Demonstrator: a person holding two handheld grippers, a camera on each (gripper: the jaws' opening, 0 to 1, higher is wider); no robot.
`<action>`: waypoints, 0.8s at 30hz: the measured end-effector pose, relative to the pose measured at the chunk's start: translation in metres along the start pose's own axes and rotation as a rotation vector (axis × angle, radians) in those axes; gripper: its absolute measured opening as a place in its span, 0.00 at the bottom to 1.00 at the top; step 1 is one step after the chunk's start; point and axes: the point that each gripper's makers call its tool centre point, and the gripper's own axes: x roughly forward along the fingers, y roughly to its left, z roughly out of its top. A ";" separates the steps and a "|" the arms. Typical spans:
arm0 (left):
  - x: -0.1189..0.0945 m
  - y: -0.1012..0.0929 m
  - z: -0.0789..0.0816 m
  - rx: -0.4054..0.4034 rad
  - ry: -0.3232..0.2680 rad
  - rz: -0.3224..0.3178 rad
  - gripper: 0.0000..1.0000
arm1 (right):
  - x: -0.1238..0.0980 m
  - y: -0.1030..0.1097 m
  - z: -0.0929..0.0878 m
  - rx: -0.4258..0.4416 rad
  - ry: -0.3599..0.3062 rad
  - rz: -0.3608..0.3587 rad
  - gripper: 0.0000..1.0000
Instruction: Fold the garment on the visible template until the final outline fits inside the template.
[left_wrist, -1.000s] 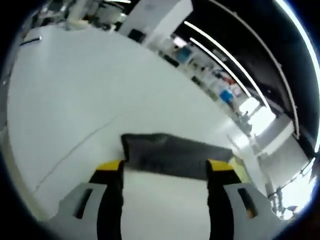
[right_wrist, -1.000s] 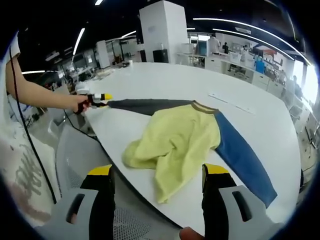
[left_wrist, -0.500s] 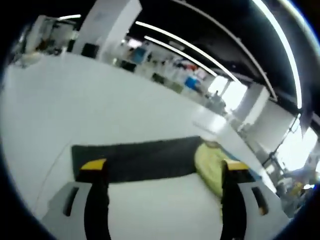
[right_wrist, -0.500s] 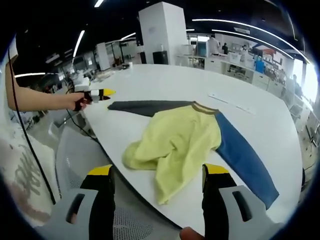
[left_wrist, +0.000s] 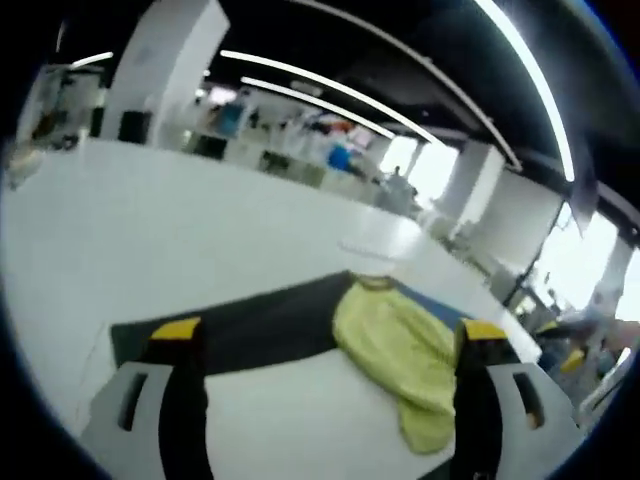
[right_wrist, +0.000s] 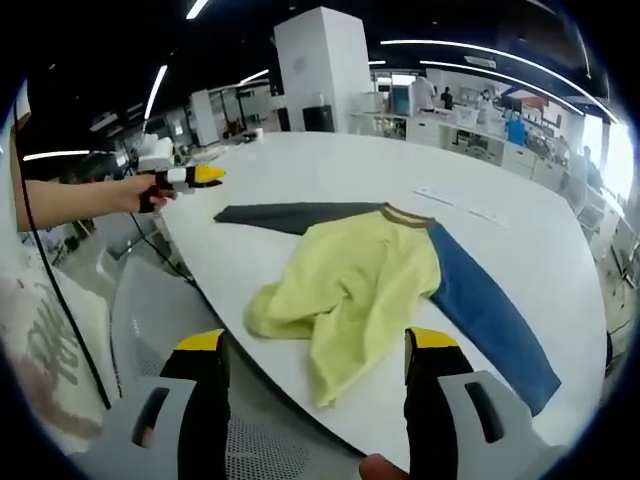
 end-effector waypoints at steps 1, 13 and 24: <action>-0.001 -0.005 -0.001 0.007 0.005 -0.005 1.00 | 0.000 0.000 -0.001 0.002 -0.002 0.000 0.71; -0.009 -0.046 -0.012 0.036 0.032 -0.070 1.00 | 0.000 -0.002 -0.005 0.012 -0.008 0.003 0.72; -0.014 -0.079 -0.031 0.029 0.079 -0.139 1.00 | 0.000 -0.009 -0.009 0.019 -0.008 0.000 0.73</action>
